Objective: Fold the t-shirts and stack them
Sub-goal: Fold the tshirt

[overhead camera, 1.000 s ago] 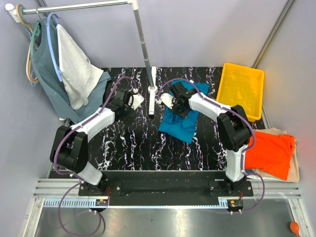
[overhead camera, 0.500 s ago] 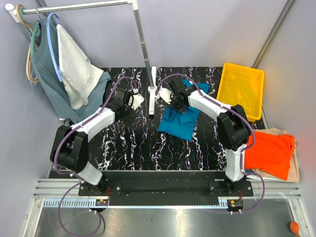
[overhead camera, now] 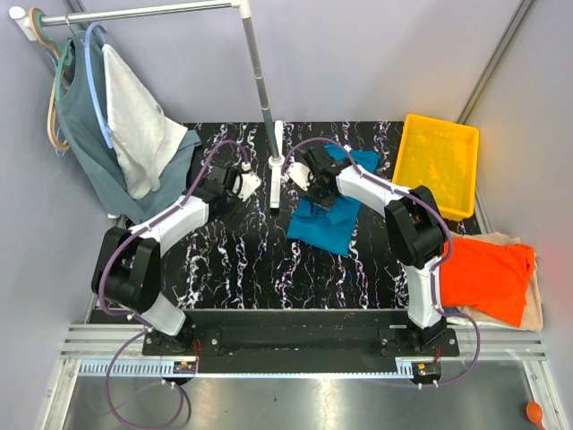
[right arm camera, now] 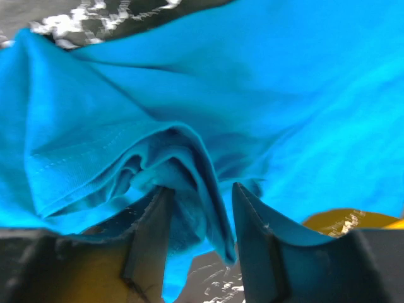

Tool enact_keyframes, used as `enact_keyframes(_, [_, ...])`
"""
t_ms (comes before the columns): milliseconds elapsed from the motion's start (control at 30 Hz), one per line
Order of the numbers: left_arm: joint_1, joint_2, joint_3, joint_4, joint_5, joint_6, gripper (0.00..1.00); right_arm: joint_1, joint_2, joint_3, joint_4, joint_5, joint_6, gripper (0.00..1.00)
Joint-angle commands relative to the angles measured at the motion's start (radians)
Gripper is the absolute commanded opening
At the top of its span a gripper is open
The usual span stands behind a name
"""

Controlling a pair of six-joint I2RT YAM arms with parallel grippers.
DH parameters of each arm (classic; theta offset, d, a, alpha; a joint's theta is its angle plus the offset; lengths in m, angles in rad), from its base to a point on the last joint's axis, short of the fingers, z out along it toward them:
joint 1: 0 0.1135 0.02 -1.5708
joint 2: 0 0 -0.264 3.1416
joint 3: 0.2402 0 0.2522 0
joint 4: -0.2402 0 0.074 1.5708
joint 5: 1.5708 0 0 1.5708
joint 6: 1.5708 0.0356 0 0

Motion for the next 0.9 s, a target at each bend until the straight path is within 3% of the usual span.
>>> enact_keyframes(0, [0.006, 0.0, -0.008, 0.042, 0.028, -0.008, 0.99, -0.002, -0.008, 0.014, 0.075, 0.081, 0.0, 0.51])
enact_keyframes(500, [0.006, -0.011, -0.019, 0.045, 0.032, -0.008, 0.99, -0.068, 0.005, 0.034, 0.118, 0.232, -0.035, 0.55])
enact_keyframes(867, [0.006, -0.026, -0.028, 0.05, 0.055, -0.019, 0.99, -0.074, -0.148, -0.033, 0.047, 0.163, 0.06, 0.57])
